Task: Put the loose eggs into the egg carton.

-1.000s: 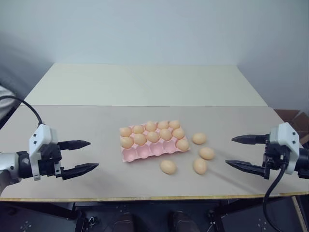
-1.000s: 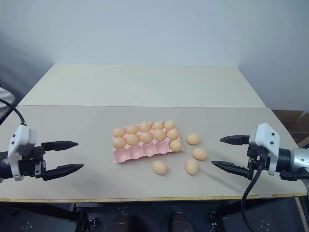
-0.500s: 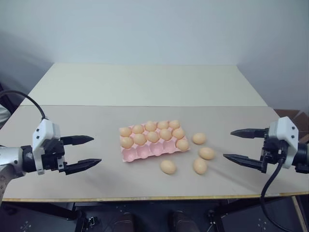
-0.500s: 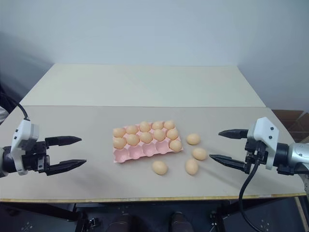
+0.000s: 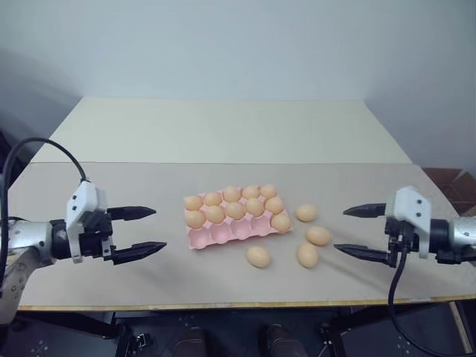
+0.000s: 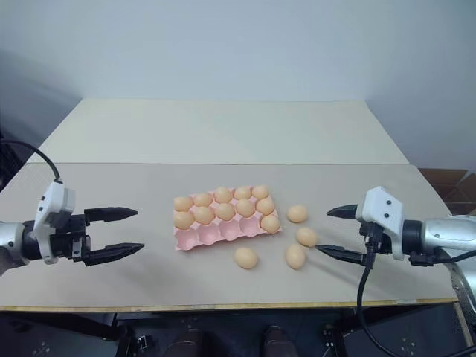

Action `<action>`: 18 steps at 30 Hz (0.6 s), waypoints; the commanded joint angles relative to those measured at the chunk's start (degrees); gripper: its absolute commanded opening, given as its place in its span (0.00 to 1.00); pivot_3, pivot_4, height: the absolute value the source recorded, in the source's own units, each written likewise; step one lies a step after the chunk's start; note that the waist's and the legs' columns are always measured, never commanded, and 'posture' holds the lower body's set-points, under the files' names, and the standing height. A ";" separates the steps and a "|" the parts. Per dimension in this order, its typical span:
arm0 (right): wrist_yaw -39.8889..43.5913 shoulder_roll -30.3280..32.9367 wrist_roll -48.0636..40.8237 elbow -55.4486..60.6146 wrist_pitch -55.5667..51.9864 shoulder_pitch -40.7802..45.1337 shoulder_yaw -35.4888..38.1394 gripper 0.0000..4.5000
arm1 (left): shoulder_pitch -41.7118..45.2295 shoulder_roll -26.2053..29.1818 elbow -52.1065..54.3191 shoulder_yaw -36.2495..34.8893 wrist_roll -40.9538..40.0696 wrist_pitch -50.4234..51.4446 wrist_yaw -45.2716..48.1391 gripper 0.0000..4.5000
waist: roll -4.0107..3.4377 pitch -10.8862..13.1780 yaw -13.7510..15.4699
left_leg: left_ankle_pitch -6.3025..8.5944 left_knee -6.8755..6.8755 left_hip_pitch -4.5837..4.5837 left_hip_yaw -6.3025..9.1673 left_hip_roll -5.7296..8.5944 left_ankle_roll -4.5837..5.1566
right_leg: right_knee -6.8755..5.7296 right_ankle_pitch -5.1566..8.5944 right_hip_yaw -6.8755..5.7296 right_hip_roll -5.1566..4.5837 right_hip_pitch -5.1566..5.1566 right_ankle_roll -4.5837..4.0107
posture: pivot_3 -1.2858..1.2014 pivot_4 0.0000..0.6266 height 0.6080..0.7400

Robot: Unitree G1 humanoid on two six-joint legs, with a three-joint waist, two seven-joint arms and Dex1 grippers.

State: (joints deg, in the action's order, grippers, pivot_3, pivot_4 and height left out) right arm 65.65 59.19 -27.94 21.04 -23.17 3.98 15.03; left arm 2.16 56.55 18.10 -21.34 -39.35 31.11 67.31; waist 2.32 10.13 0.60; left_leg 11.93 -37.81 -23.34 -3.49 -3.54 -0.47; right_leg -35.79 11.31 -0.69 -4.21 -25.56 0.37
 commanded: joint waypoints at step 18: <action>-4.12 -2.84 3.88 0.01 1.73 5.06 -5.08 1.00 | 0.53 -0.03 1.13 -0.11 -0.12 -0.75 -0.02 1.00 | 0.01 0.00 -0.07 | 0.00 -0.02 0.03 -0.02 0.01 0.00 | -0.01 0.00 0.02 -0.01 0.03 0.00 | 0.52 0.24 1.00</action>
State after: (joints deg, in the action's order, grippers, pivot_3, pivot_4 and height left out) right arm 63.08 56.81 -25.87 22.15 -23.08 7.16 11.07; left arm 2.33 56.44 18.16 -21.12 -39.31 31.11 67.04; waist 2.33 10.13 0.53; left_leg 11.93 -37.83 -23.30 -3.51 -3.53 -0.47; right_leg -35.80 11.31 -0.67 -4.22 -25.54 0.37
